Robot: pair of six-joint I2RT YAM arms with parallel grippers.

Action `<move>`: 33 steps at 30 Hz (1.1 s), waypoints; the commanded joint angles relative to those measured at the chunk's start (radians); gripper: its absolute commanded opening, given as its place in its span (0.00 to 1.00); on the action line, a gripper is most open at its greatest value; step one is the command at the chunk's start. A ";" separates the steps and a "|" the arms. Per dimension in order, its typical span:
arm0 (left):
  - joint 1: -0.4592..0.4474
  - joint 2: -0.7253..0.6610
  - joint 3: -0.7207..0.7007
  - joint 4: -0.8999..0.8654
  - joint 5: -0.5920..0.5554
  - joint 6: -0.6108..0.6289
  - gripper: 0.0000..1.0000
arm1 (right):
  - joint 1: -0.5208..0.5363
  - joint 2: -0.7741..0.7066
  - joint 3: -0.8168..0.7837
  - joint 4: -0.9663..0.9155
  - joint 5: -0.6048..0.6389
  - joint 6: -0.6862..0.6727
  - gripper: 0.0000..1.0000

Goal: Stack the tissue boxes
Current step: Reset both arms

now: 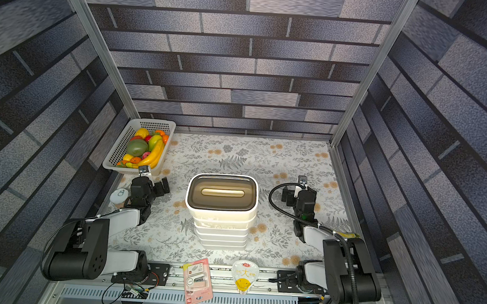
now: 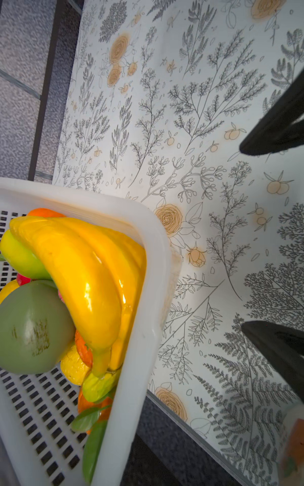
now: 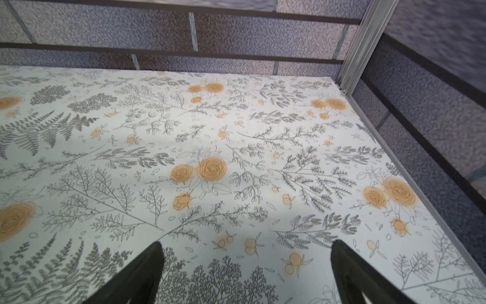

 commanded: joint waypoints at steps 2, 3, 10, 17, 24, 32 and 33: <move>0.020 0.072 0.043 0.122 0.074 0.029 1.00 | -0.027 0.119 -0.007 0.218 -0.078 -0.019 1.00; 0.024 0.117 0.018 0.212 0.089 0.033 1.00 | -0.027 0.144 0.001 0.231 -0.079 -0.022 1.00; 0.002 0.206 0.030 0.281 0.156 0.097 1.00 | -0.137 0.244 0.085 0.170 -0.294 0.050 1.00; 0.002 0.196 0.052 0.219 0.093 0.066 1.00 | -0.134 0.235 0.066 0.195 -0.274 0.048 1.00; 0.007 0.197 0.059 0.210 0.102 0.066 1.00 | -0.130 0.235 0.076 0.176 -0.262 0.046 1.00; 0.007 0.198 0.059 0.208 0.102 0.066 1.00 | -0.129 0.236 0.076 0.176 -0.261 0.047 1.00; 0.007 0.198 0.059 0.208 0.102 0.067 1.00 | -0.130 0.237 0.077 0.174 -0.263 0.046 1.00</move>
